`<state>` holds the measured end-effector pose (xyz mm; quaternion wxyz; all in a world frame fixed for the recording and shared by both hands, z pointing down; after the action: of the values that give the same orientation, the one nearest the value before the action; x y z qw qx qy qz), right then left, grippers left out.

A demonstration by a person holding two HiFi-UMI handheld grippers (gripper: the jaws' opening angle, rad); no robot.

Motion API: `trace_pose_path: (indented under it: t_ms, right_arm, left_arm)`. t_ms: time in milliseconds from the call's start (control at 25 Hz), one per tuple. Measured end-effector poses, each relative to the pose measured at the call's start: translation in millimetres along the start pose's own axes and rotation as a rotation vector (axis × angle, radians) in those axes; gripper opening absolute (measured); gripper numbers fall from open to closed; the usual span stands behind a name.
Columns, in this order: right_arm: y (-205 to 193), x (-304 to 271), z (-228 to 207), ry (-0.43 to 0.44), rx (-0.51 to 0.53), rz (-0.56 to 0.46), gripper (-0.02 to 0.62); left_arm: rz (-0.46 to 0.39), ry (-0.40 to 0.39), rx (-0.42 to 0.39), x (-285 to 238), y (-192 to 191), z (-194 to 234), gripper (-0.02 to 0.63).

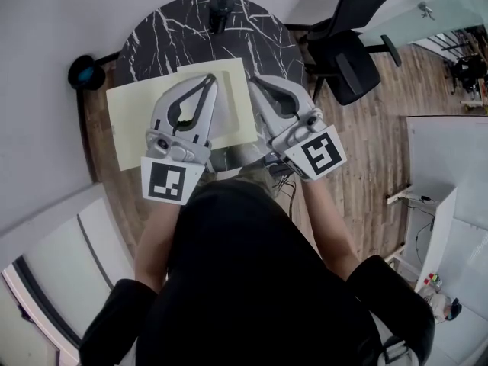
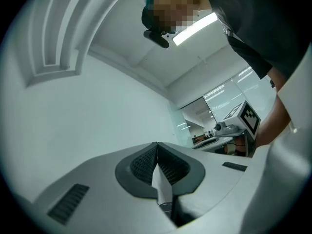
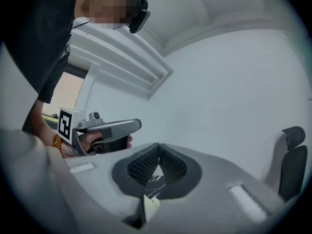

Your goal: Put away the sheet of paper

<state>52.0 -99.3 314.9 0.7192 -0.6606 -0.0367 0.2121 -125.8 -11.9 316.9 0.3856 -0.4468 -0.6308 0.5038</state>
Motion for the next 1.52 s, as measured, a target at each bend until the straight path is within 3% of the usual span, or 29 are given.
trace_pose_path:
  t_ms: [200,680,1520]
  right_arm:
    - [8.3,3.3,0.9,-0.026,-0.016,-0.013,-0.002]
    - [8.4,-3.1,8.8,-0.011,-0.019,-0.044,-0.002]
    - [0.4,-24.6,7.2,-0.004,-0.038,-0.005,-0.002]
  left_arm:
    - [-0.047,0.005,0.083,10.1,-6.3,-6.8,0.012]
    - [-0.015,-0.013,0.1,10.5,-13.5,-4.1,0.012]
    - [0.033,-0.036,0.113,1.9,-24.8,8.5,0.012]
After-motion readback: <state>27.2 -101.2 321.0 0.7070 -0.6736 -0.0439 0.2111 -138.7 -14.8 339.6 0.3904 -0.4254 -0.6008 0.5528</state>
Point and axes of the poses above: the fingertips, and each gripper's own axes: x backward along the fingers, z to its left, y out of its top, the point moved 10 cm from there along x, backward along the fingers, and after that the axes turned 12 degrees about z, right-handed, at the moved point
